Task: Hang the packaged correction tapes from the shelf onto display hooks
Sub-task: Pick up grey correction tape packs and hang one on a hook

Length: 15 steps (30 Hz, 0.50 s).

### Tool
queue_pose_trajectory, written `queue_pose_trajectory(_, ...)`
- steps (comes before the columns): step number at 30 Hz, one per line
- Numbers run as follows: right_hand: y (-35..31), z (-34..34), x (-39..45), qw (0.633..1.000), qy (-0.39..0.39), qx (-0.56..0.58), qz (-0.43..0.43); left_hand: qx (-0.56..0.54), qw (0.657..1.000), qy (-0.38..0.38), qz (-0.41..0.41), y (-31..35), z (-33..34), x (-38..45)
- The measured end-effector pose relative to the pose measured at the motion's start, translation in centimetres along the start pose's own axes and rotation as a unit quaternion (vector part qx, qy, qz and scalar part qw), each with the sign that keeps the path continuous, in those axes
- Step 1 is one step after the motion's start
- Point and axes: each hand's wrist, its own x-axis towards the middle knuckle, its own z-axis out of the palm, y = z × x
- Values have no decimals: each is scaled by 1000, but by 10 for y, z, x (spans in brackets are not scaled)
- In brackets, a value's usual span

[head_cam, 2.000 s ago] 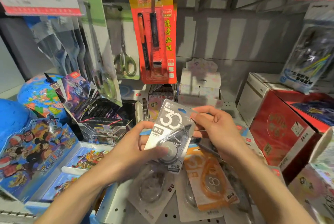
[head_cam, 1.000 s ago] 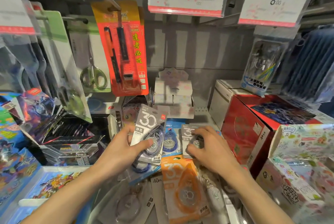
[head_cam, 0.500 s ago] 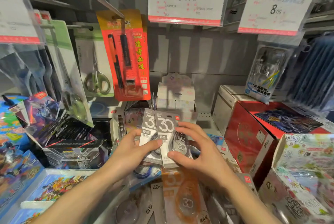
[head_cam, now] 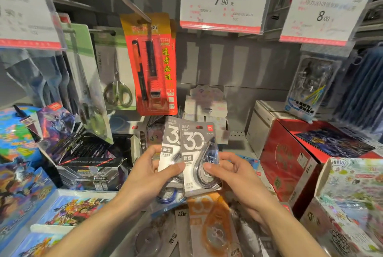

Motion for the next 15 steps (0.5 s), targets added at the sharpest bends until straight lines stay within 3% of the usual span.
queue_pose_trajectory(7,-9,-10,-10,1000,10,17,-17,-25,998,33,40,-8,-8,-14)
queue_pose_trajectory(15,-36,-5,-40,997,46,0,-64,-45,996,-5,82,0,-18,-21)
